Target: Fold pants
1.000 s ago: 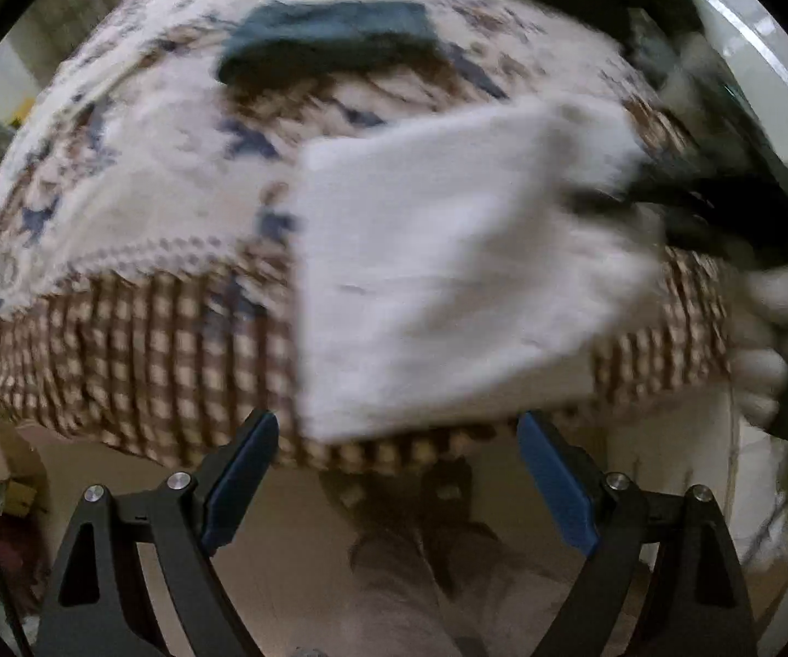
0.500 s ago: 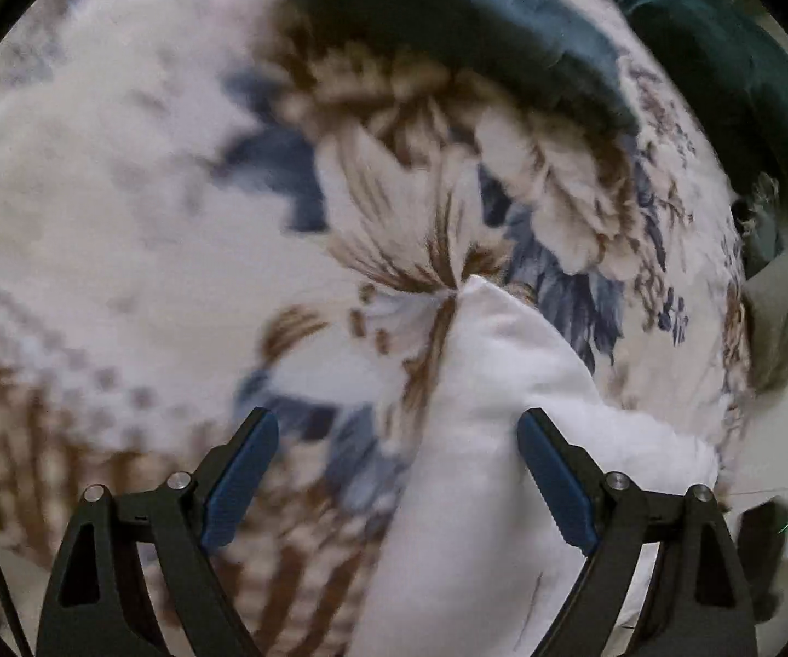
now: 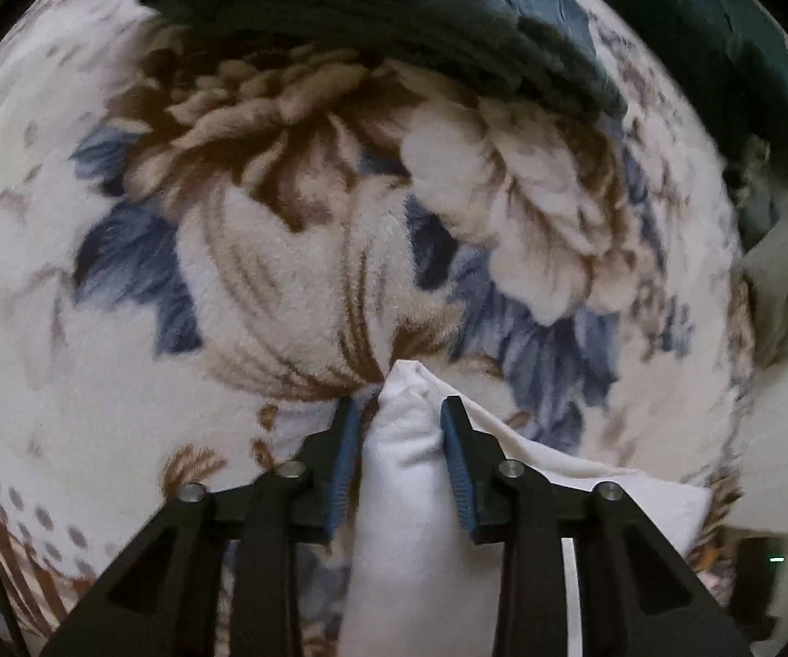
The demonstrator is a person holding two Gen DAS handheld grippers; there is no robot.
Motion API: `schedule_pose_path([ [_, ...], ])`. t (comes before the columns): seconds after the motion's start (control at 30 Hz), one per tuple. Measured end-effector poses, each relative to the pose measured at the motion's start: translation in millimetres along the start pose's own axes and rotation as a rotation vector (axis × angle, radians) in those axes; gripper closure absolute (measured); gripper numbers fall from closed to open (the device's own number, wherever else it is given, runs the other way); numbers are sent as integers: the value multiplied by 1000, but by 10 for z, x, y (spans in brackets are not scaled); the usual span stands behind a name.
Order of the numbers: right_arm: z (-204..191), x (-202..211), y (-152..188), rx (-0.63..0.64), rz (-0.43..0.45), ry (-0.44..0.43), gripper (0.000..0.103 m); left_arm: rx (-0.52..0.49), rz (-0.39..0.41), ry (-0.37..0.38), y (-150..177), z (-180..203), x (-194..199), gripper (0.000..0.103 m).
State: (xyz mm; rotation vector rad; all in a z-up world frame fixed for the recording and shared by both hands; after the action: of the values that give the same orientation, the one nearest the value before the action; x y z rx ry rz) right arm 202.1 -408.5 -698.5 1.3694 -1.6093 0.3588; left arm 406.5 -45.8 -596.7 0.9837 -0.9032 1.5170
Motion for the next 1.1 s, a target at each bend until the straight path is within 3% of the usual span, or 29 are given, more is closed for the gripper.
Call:
schedule_pose_path([
  [0.03, 28, -7, 10, -12, 2, -27, 27, 16, 7, 34, 18, -38, 68, 65],
  [0.13, 146, -139, 98, -25, -16, -24, 30, 60, 24, 73, 147, -169, 262, 37],
  [0.17, 181, -230, 129, -31, -16, -16, 50, 67, 31, 75, 195, -197, 291, 36],
  [0.2, 200, -270, 171, -41, 0, -48, 61, 67, 28, 73, 249, -217, 298, 36],
  [0.27, 159, -242, 247, -45, 40, -55, 73, 70, 4, 54, 331, -237, 242, 36],
  [0.43, 53, 114, 522, -7, 115, -51, 80, 99, 6, 107, 429, -267, 161, 34],
  [0.5, 156, 89, 561, -11, 85, -26, 80, 93, 8, 104, 382, -218, 86, 31],
  [0.6, 299, -109, 509, -77, 29, -91, 76, 71, -9, 90, 283, -146, -76, 31],
  [0.7, 373, -86, 482, -101, 38, -128, 58, -4, 4, 66, 187, -41, -182, 32],
  [0.77, 375, -91, 568, -114, 55, -195, 36, -64, 20, 42, 172, 1, -208, 66],
  [0.8, 281, -166, 613, -124, 64, -248, 34, -87, 16, 46, 167, 15, -226, 70],
  [0.93, 195, -342, 685, -137, 67, -366, 34, -8, -9, 127, 150, -99, -120, 65],
  [1.0, 91, -503, 655, -145, 78, -432, 34, 37, -21, 138, 209, -196, -18, 50],
  [1.07, 12, -612, 625, -140, 91, -441, 32, 85, -7, 176, 329, -322, 121, 35],
  [1.1, -30, -677, 611, -141, 96, -442, 31, 106, -5, 202, 413, -388, 184, 32],
])
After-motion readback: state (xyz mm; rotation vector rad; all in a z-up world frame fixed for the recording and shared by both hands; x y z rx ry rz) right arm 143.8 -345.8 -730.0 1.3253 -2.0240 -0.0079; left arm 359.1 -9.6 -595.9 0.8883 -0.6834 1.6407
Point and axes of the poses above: each gripper's, at about its wrist camera, not at the fingertips, and x roughly against the way its jaws point, z to its right, y to its underside, the point moved 2 cm from there along -x, roughly the way its jaws point, and after that the axes turned 3 degrees about x, right-handed, at the moved point
